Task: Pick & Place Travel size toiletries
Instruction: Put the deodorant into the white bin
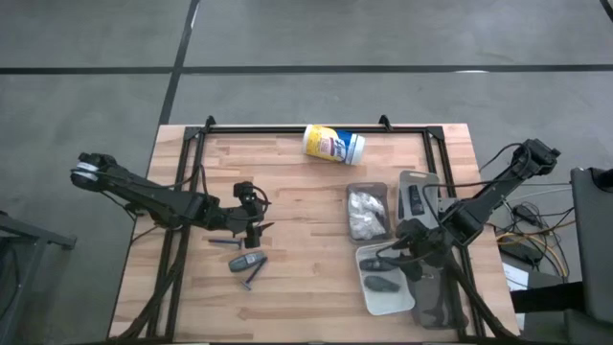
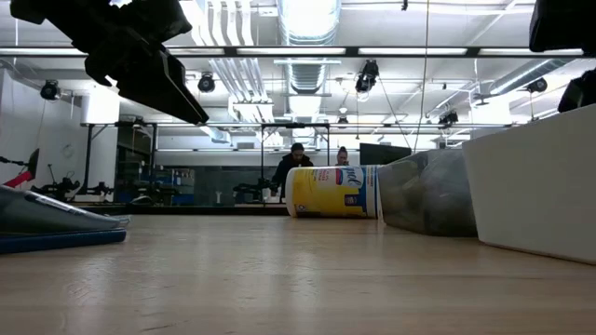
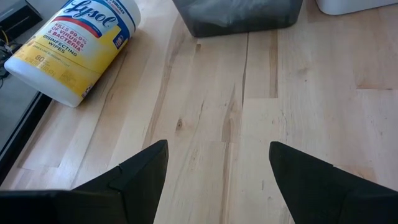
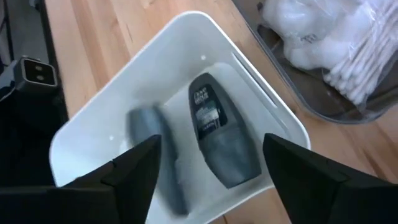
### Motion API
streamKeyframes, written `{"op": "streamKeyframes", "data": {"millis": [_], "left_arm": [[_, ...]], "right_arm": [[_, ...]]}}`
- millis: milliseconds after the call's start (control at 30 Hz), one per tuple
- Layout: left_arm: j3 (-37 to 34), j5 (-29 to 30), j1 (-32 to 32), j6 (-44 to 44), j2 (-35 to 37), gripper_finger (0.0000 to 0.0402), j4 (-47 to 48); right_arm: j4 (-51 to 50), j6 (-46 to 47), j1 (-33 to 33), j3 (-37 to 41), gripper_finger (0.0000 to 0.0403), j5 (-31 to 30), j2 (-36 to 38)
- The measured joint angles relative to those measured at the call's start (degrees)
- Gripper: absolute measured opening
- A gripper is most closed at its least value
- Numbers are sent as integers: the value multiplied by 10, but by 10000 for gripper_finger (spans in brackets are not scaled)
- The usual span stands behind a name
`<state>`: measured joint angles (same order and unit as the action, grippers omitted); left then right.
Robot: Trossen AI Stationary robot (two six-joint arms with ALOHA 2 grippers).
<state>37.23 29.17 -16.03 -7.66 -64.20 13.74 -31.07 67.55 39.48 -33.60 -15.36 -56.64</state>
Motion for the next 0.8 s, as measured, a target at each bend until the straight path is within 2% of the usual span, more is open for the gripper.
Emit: {"op": "streamKeyframes", "data": {"millis": [333,800], "left_arm": [[0,0,0,-1,0,284,0],[0,0,0,-15,0,284,0]], "right_arm": [[1,15,0,6,319,11,0],[1,80,0,4,358,8,-1]]}}
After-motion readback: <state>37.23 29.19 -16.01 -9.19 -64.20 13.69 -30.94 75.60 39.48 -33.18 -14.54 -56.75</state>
